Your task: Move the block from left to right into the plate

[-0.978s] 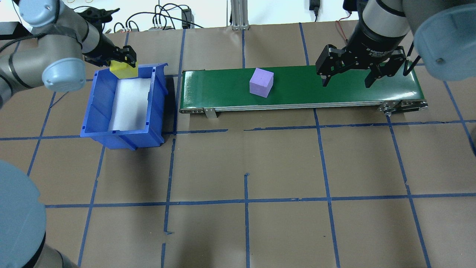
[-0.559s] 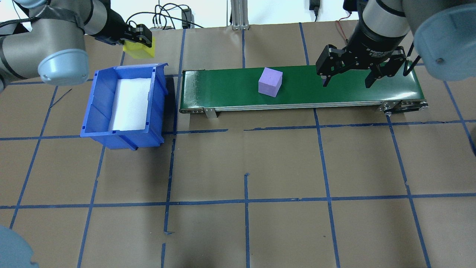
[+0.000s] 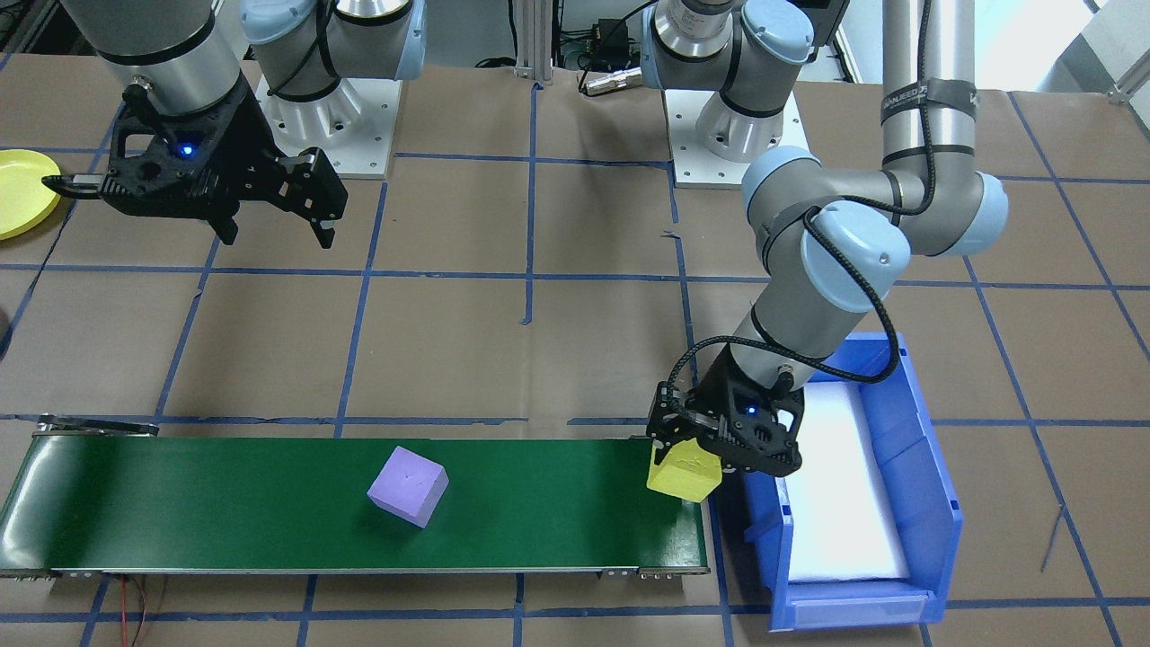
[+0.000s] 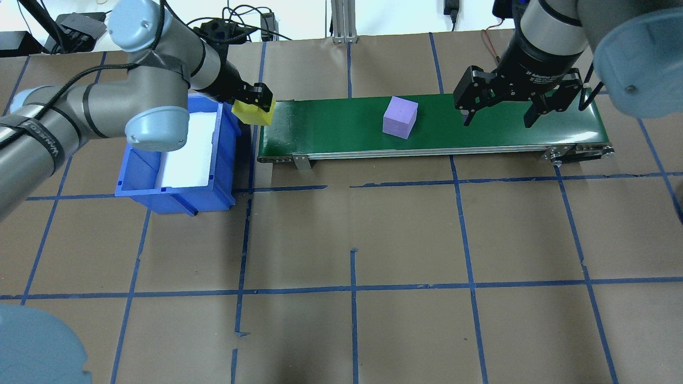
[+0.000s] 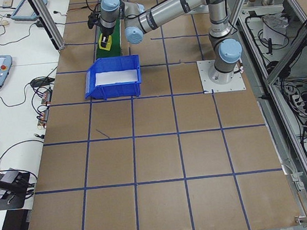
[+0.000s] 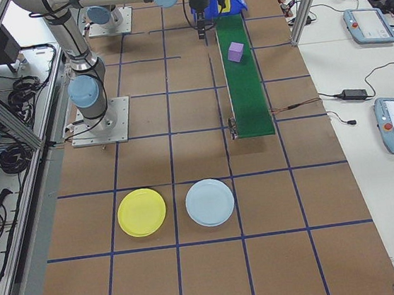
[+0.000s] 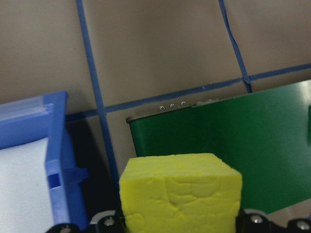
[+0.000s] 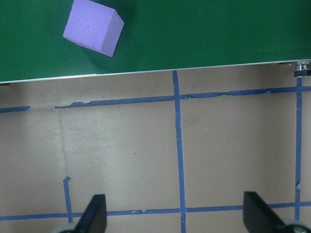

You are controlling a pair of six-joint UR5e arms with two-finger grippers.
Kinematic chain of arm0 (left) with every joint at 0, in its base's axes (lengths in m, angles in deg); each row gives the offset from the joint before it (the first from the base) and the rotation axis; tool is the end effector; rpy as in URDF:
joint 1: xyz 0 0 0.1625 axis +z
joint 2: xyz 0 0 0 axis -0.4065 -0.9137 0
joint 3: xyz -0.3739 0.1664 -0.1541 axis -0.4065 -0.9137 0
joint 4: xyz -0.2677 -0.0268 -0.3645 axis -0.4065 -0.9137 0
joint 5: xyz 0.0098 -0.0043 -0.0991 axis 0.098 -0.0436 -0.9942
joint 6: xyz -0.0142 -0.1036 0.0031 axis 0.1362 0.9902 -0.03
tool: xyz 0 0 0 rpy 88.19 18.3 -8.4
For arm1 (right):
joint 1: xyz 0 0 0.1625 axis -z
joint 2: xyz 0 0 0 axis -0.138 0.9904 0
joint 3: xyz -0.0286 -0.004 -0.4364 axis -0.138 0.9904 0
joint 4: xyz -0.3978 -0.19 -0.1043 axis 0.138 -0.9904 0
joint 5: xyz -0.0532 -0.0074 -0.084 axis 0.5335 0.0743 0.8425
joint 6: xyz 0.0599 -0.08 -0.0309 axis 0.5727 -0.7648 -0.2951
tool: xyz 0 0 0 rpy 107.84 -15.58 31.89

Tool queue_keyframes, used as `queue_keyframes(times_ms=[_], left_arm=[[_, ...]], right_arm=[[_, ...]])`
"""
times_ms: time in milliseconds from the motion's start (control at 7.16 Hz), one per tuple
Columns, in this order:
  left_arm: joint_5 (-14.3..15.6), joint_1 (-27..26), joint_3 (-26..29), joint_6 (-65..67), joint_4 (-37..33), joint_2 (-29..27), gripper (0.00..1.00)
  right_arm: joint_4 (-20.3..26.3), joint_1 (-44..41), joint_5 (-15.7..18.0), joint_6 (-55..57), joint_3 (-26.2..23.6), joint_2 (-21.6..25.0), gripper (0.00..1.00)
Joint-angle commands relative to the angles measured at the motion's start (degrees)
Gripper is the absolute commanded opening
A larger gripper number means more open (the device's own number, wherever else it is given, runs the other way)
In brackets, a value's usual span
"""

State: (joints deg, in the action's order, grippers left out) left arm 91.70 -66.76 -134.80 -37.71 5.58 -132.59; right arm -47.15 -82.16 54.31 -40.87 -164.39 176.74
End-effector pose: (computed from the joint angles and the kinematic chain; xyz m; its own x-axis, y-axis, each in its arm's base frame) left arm -0.1681 -0.6578 0.2779 -0.9375 0.2987 0.1787 0.2378 0.9246 -0.2977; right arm 0.1386 -0.5320 0.4870 -0.9972 0.0595 -0.0451 0.0610 0.9976 -0.0337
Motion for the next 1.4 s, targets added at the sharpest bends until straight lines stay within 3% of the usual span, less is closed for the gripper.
queue_keyframes(times_ms=[0, 419, 559, 698, 1117, 1257], left_arm=[[-0.5, -1.4, 0.1, -0.3, 0.2, -2.0, 0.99], [0.9, -1.3, 1.8, -0.6, -0.5, 0.9, 1.00], [5.8, -1.1, 2.1, -0.7, -3.9, 3.8, 1.00], [8.8, -0.8, 2.2, -0.6, -10.8, 8.2, 1.00], [9.1, 4.8, 4.7, 0.7, -37.1, 23.8, 1.00], [10.4, 5.7, 6.0, 0.7, -43.6, 26.8, 1.00]], right_arm=[[0.1, 0.0, 0.0, -0.1, 0.0, 0.0, 1.00], [0.0, -0.1, 0.0, 0.0, 0.0, 0.0, 1.00], [0.0, -0.1, 0.0, 0.1, -0.1, 0.0, 1.00], [0.1, -0.1, 0.0, 0.1, -0.1, 0.0, 1.00], [0.1, -0.1, 0.0, -0.2, -0.1, 0.0, 1.00], [0.0, -0.1, 0.0, -0.1, -0.1, 0.0, 1.00]])
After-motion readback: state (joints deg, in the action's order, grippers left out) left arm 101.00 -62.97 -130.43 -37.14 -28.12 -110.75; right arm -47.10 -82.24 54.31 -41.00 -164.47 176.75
